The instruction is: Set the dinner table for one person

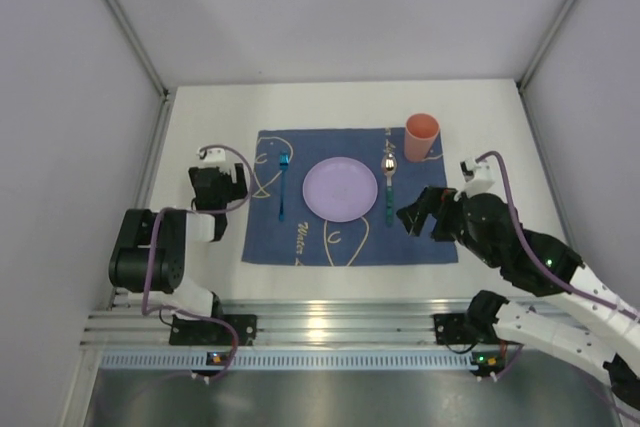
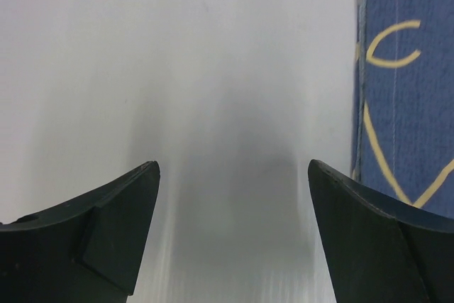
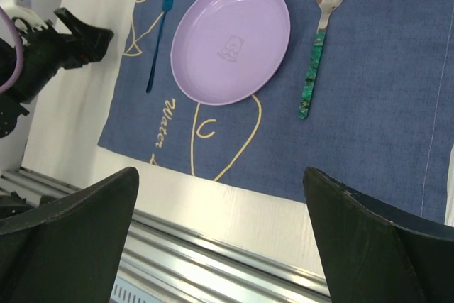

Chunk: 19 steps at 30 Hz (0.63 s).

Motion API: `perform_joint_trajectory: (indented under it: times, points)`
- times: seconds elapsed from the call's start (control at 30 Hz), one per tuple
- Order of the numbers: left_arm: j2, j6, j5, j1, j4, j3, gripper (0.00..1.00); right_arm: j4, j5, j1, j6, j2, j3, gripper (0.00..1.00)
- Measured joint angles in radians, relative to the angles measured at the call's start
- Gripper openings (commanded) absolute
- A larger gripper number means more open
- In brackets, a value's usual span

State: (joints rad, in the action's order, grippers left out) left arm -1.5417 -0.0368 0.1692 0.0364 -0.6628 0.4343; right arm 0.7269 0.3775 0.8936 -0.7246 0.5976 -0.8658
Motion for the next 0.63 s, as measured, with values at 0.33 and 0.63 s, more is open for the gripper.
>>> perform_joint_trajectory:
  times: [0.33,0.63]
  points:
    - [-0.034,-0.017,-0.066,-0.016,-0.279,-0.114,0.99,0.006,0.000,0.000,0.026,0.087,-0.051,1.00]
    - [-0.044,-0.017,-0.065,-0.016,-0.356,-0.130,0.99,0.006,0.039,0.000,0.106,0.091,-0.126,1.00]
